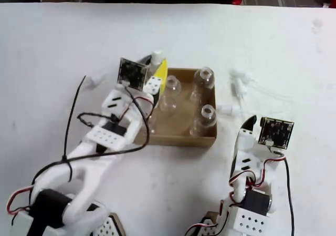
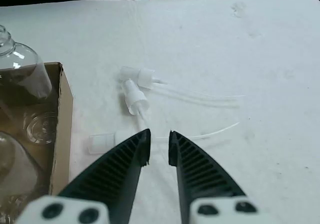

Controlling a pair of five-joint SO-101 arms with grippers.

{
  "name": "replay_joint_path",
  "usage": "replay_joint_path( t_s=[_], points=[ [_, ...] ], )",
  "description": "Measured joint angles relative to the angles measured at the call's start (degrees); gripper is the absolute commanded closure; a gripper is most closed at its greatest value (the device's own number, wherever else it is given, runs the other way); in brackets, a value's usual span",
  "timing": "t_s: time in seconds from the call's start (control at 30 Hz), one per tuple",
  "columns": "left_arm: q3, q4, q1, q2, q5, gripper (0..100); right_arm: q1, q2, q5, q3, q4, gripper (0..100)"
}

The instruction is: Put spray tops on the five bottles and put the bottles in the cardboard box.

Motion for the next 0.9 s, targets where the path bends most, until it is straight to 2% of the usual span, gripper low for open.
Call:
replay_joint_path(
  t_s=[0.3,0.5,0.67,0.9],
  points=[
    [2.7,0.0,0.0,-2.5,-0.4,96,0.0,0.0,0.0,0.0,0.0,94.7],
    [2.7,0.0,-0.4,-2.5,-0.4,82,0.0,0.0,0.0,0.0,0.0,94.7],
    [2.7,1.9,-3.3,-2.5,2.9,82,0.0,0.0,0.0,0.0,0.0,94.7],
    [2.7,5.9,-4.2,-6.7,3.7,82,0.0,0.0,0.0,0.0,0.0,94.7]
  ],
)
